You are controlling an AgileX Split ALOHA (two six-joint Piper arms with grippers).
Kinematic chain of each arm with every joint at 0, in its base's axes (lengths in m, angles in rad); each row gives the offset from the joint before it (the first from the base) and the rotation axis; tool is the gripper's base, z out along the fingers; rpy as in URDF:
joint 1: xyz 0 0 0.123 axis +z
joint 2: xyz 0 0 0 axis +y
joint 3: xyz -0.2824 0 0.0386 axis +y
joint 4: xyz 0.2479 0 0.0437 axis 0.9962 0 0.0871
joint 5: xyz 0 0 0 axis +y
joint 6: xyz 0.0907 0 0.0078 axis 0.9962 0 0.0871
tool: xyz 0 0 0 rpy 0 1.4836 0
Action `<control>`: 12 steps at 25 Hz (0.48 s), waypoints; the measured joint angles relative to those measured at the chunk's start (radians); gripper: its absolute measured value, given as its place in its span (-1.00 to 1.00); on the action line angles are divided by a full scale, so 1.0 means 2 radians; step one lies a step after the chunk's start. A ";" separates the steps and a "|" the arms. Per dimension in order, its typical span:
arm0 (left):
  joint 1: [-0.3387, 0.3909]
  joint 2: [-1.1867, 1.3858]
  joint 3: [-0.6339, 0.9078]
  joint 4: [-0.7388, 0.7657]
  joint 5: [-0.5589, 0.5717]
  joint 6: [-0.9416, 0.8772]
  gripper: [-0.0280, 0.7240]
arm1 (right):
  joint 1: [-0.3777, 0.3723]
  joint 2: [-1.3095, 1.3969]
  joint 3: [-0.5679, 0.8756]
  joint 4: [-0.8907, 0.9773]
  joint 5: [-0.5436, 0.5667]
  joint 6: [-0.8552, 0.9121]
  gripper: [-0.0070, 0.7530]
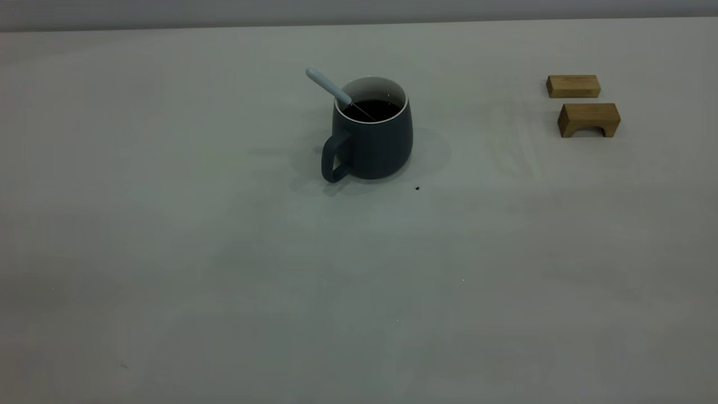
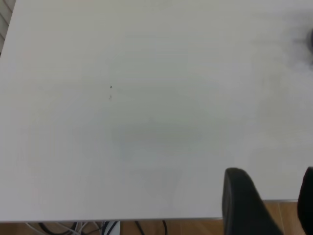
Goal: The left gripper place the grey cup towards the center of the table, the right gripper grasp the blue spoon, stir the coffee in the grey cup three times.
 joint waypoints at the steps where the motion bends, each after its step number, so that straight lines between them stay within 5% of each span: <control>1: 0.000 0.000 0.000 0.000 0.000 0.000 0.02 | 0.000 0.000 0.004 0.001 -0.006 0.000 -0.34; 12: 0.000 0.000 0.000 0.000 0.000 0.000 0.02 | -0.003 0.000 0.016 0.007 -0.030 0.045 -0.34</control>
